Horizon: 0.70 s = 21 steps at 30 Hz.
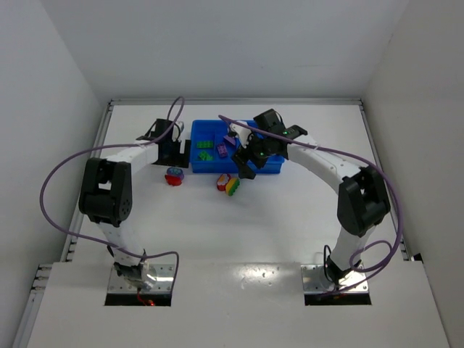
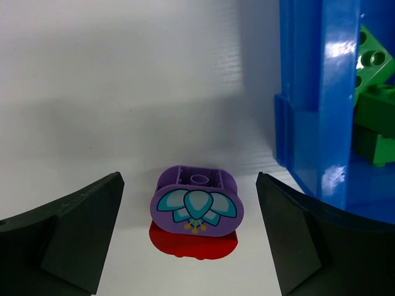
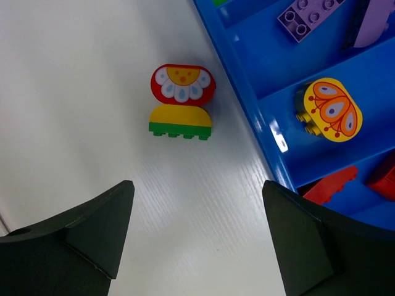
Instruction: Sort the legos into containers by color
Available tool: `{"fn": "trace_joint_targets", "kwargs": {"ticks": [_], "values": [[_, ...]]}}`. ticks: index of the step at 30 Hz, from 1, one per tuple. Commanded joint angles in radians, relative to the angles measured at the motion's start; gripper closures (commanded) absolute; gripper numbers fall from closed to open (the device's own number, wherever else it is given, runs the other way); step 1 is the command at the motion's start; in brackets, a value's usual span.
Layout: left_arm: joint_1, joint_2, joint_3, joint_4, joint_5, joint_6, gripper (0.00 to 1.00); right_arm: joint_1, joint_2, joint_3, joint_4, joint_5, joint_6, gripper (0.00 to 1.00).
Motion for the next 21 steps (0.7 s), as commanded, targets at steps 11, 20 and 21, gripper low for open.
{"fn": "trace_joint_targets", "kwargs": {"ticks": [11,20,21], "values": [[-0.032,-0.052,-0.045,-0.043,0.05,0.057,0.07,-0.011,-0.015,0.018,0.018,0.014,-0.021,0.15],[-0.032,-0.032,-0.053,-0.043,0.05,0.057,0.15,-0.011,0.005,0.036,0.027,0.023,-0.021,0.15],[-0.032,-0.021,-0.053,-0.043,0.05,0.057,0.16,-0.011,0.005,0.036,0.027,0.032,-0.021,0.15]]}}
